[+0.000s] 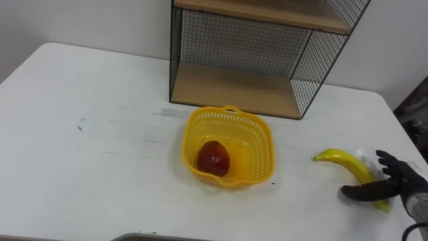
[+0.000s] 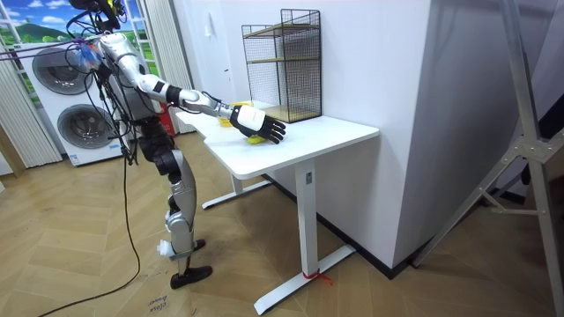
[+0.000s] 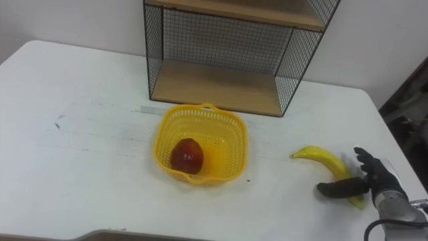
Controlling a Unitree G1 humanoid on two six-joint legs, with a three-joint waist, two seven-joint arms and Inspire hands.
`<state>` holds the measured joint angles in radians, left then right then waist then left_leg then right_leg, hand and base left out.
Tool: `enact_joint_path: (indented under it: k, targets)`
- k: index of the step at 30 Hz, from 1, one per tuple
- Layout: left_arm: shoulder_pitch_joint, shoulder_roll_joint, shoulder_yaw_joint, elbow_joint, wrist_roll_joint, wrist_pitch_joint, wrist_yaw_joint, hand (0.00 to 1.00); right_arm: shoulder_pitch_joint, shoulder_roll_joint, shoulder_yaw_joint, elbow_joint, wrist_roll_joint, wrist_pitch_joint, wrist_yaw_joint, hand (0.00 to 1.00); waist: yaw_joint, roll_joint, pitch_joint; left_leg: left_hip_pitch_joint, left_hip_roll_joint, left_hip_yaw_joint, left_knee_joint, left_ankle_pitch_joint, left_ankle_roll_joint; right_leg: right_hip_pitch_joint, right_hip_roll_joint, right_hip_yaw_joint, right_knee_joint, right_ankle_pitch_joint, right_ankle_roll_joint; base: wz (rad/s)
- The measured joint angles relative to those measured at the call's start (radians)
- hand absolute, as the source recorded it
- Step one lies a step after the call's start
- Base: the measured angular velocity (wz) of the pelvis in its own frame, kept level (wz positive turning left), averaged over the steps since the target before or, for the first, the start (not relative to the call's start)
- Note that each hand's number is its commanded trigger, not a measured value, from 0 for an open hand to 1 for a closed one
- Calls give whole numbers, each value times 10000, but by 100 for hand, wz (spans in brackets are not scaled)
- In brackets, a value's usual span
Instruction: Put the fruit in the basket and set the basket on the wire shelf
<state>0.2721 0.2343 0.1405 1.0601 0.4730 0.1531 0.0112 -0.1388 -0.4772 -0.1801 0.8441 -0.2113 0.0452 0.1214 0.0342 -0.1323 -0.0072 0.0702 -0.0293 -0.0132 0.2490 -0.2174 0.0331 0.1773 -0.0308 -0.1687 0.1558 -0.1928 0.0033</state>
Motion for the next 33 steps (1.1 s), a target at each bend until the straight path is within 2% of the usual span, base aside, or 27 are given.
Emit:
enact_joint_path:
  k: [6, 12, 15, 16, 18, 23, 26, 29, 33]
  targets:
    - [-90, 3, -7, 312, 1, 128, -27, 0, -52, -2, -11, 9, -346, 2, 13, 0, 24, 62, 36, -195, 10, -213, 280, -68, -20, -26, 42, -121, 18, 55, -16, 6]
    - [-109, -3, -87, 417, -5, 168, -149, 0, -102, -1, 0, 51, -347, 5, 15, 0, 31, 240, 82, -294, 37, -246, 572, -184, -44, -39, 63, -143, 132, 57, -20, 0]
    - [-125, -3, -111, 404, -7, 208, -242, 0, -99, 0, 8, 56, -344, 13, 42, 0, 25, 262, 80, -353, 8, -206, 656, -197, -55, -76, 40, -138, 84, -17, 21, 1]
    - [-126, -3, -121, 398, -7, 214, -244, 0, -100, 0, 8, 57, -344, 20, 48, 47, 26, 262, 80, -388, 4, -207, 697, -184, -18, -87, 37, -138, 84, -40, 44, 3]
    - [-124, -1, -166, 393, -5, 225, -245, 0, -100, 0, 8, 62, -345, 32, 52, 100, 26, 263, 79, -436, 2, -209, 760, -173, 4, -109, 39, -138, 100, -39, 46, 0]
    - [-177, -1, -263, 374, -7, 229, -241, 0, -195, -7, 15, 71, -677, 112, -167, 100, 78, 270, 74, -445, 5, -206, 767, -175, 8, -146, 47, -111, 114, -35, 50, 0]
    - [-306, 2, -270, 368, -6, 227, -227, 0, -208, -188, 122, 126, -1262, 152, -434, 100, 242, 279, 68, -413, 19, -199, 735, -175, 7, -153, 58, -114, 112, -22, 29, 0]
    - [-384, 9, -273, 374, 1, 227, -210, 0, -300, -281, 121, 299, -1456, 421, -690, 100, 321, 289, 61, -335, 23, -205, 654, -176, 2, -17, 49, -219, 69, -20, 23, 6]
    - [-398, 14, -271, 370, 11, 237, -214, 0, -275, -399, 363, 353, -1520, 460, -972, 100, 451, 280, 61, -230, 29, -185, 505, -176, -13, 95, 59, -211, -52, -15, 5, -1]
